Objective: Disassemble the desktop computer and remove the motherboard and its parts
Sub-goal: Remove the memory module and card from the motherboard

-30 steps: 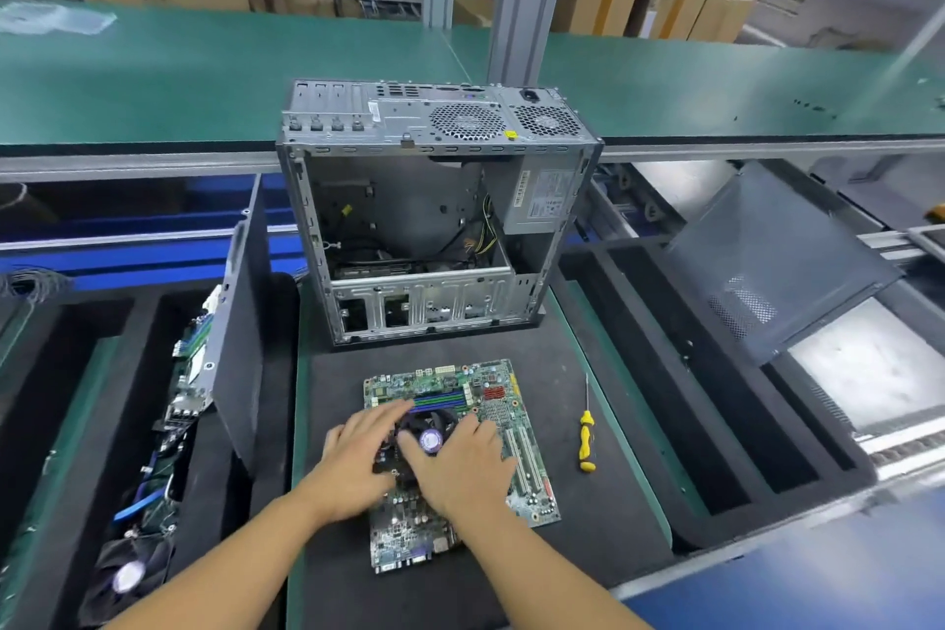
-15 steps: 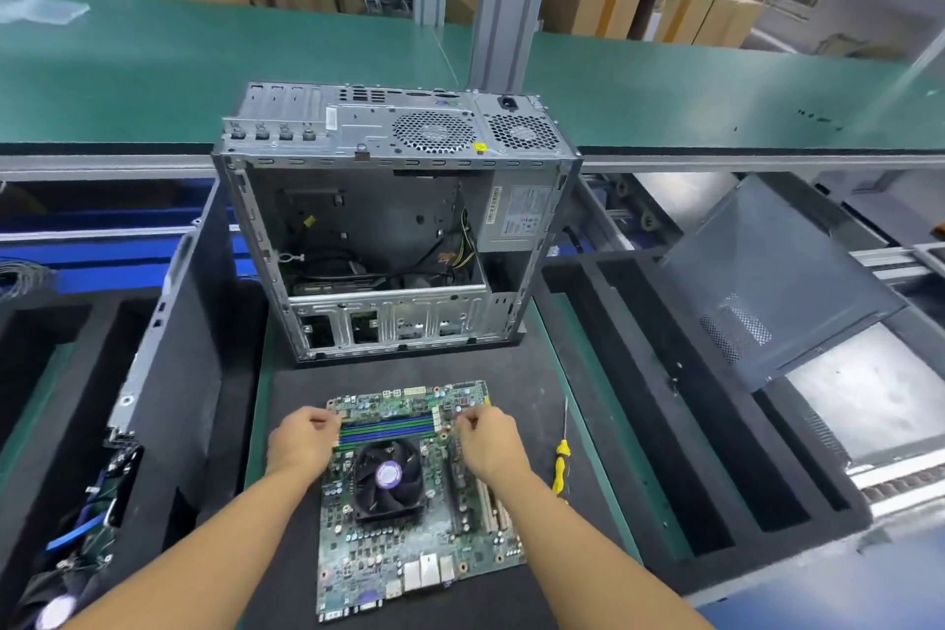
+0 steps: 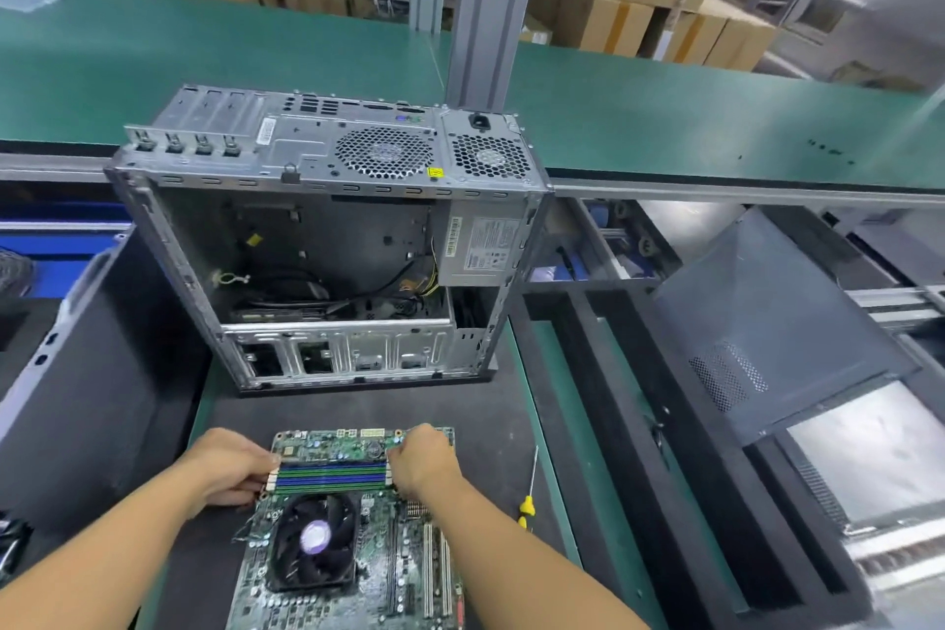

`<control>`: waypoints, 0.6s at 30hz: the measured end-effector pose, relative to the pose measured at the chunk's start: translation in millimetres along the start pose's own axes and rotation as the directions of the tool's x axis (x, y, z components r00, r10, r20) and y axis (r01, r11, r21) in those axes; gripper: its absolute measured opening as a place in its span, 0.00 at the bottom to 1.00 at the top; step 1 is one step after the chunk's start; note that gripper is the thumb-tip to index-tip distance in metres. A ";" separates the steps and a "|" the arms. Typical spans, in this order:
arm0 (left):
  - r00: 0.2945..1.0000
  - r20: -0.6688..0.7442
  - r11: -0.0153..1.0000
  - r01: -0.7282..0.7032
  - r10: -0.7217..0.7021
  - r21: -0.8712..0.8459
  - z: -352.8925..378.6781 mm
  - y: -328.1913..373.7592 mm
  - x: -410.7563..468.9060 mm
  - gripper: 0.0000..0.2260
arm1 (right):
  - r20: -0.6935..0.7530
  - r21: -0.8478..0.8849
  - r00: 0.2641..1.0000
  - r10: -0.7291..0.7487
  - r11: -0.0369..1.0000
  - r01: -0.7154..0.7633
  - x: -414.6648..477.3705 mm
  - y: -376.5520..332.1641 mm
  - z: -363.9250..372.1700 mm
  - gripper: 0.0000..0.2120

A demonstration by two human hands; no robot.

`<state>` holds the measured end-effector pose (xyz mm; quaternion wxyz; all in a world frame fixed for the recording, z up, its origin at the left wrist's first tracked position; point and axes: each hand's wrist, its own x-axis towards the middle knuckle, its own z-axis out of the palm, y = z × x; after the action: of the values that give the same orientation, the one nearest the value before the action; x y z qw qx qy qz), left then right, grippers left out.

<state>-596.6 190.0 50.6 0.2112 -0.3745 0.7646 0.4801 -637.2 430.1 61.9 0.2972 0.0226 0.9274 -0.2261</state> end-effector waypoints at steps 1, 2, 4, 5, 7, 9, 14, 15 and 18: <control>1.000 0.001 1.000 0.003 -0.003 -0.005 -0.1 -0.1 0.0 0.04 | 0.006 -0.005 1.000 0.000 1.000 0.000 0.6 -0.6 -0.8 0.13; 1.000 -0.002 1.000 0.005 -0.005 -0.010 -0.4 -0.4 0.4 0.04 | 0.016 -0.033 1.000 -0.009 0.999 0.010 1.5 -1.2 -0.8 0.12; 1.000 -0.010 1.000 0.004 -0.004 -0.010 -1.1 -1.5 2.2 0.04 | 0.036 -0.101 0.999 -0.031 0.994 0.035 2.8 -3.8 0.3 0.11; 1.000 -0.011 1.000 0.007 -0.007 -0.010 -0.7 -2.7 3.9 0.04 | 0.042 -0.111 0.999 -0.025 0.993 0.029 2.7 -4.6 1.2 0.12; 1.000 -0.017 1.000 0.019 -0.020 -0.018 0.3 -4.7 7.8 0.03 | 0.065 -0.134 0.998 0.000 0.991 0.009 3.2 -5.5 1.2 0.11; 0.999 -0.040 1.000 0.028 -0.028 -0.003 2.3 -4.5 12.1 0.04 | 0.084 -0.172 0.996 0.016 0.985 -0.001 4.8 -6.8 1.6 0.15; 0.997 -0.043 0.998 0.065 -0.064 0.021 3.7 0.1 19.4 0.05 | 0.058 -0.194 0.997 0.051 0.980 -0.039 2.8 -12.5 2.7 0.13; 0.997 -0.039 0.997 0.073 -0.072 0.020 4.1 0.3 19.7 0.06 | 0.058 -0.197 0.997 0.054 0.979 -0.041 2.5 -13.2 3.6 0.13; 0.996 -0.043 0.995 0.084 -0.082 0.049 4.6 2.5 19.1 0.07 | 0.043 -0.195 0.996 0.081 0.978 -0.071 1.0 -15.1 6.4 0.13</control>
<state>-610.8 187.6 36.9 0.2248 -0.4103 0.7643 0.4438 -637.3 413.7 62.9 0.3299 0.0234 0.9355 -0.1241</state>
